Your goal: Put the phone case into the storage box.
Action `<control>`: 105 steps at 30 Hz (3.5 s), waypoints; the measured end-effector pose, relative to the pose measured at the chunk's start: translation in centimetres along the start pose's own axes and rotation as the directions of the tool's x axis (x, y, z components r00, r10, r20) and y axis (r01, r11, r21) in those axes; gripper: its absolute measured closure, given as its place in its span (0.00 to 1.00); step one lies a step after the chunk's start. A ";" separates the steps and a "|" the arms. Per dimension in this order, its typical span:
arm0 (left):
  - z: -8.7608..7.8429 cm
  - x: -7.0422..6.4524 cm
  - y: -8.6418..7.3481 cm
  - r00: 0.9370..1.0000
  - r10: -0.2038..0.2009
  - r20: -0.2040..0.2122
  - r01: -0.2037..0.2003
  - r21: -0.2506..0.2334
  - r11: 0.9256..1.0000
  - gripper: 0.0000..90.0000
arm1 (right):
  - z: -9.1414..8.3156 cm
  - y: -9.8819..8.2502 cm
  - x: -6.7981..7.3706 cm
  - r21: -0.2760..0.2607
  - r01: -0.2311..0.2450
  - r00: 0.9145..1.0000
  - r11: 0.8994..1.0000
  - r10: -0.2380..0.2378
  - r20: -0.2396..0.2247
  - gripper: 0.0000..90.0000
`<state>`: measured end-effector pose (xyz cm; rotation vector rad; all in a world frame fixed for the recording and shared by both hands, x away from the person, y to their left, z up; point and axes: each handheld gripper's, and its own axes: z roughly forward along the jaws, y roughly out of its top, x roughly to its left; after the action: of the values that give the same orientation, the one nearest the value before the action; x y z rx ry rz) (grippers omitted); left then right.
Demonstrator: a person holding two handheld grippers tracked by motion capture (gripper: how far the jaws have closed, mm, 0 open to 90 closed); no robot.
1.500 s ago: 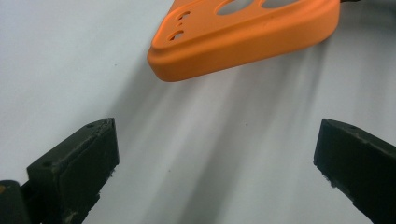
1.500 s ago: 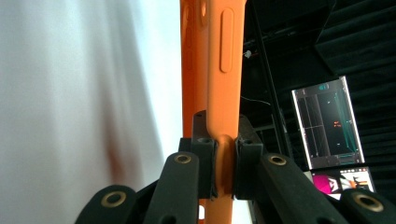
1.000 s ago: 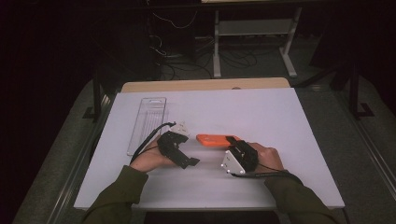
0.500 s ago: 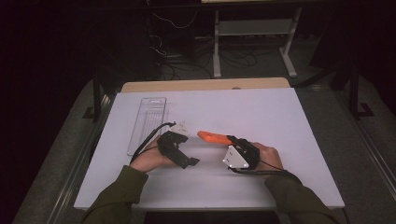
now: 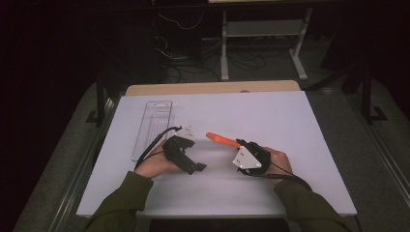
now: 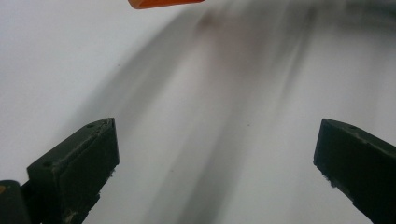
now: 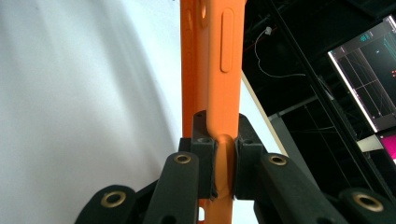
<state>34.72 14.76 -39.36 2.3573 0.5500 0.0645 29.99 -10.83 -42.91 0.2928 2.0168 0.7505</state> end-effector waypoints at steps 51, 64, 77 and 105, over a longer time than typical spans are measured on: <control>-0.1 0.0 -0.1 1.000 -0.020 0.000 0.020 -0.005 1.000 0.00 | 0.0 -0.5 -2.1 -0.002 -0.286 0.953 0.958 0.285 -0.105 0.90; -0.1 0.1 0.0 1.000 -0.009 0.001 0.009 0.006 1.000 0.00 | 0.0 -0.9 -2.9 -0.003 -0.386 0.913 0.923 0.381 -0.144 0.90; -0.1 0.1 -0.1 1.000 -0.018 0.005 0.018 -0.005 1.000 0.00 | 0.0 -1.5 -3.7 0.017 -0.553 0.816 0.833 0.545 -0.190 0.90; -0.4 0.1 0.2 0.997 -0.077 -0.029 0.075 -0.072 0.995 0.00 | 0.5 -2.8 -4.3 0.043 -0.751 0.641 0.659 0.743 -0.192 0.90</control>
<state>34.84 14.91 -38.94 2.2672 0.6424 0.0856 33.02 -14.88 -41.80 1.1289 2.0299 1.3765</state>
